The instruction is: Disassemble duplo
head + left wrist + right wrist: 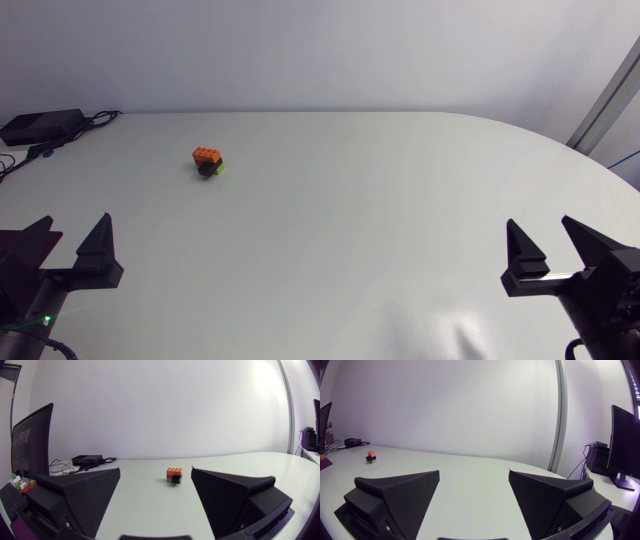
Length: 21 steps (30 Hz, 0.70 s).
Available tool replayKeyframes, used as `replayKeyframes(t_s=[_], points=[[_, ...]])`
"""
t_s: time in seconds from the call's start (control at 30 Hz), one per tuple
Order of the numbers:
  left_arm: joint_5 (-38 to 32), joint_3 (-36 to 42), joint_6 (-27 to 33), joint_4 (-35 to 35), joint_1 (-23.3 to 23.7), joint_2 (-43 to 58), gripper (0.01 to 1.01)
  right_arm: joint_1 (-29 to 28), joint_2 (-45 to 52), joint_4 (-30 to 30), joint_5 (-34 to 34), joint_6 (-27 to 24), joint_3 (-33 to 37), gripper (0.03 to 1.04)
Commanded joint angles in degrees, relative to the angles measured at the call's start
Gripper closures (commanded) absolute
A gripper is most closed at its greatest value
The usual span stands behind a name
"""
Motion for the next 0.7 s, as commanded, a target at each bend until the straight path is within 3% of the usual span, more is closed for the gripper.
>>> replayKeyframes(t_s=[0.0,0.5,0.67], points=[[0.7,-1.1,0.0,0.0,-0.4,-1.1,0.041,0.4,-0.4,-1.1,-0.4,1.1,-2.1,0.07],[0.7,-1.1,-0.2,0.5,-0.3,-1.1,0.041,0.4,-0.4,-1.1,-0.4,1.0,-2.1,0.07],[0.7,3.5,-0.2,-1.7,-0.4,-1.1,0.041,0.4,-0.4,-1.1,-0.4,1.0,-2.1,0.07]])
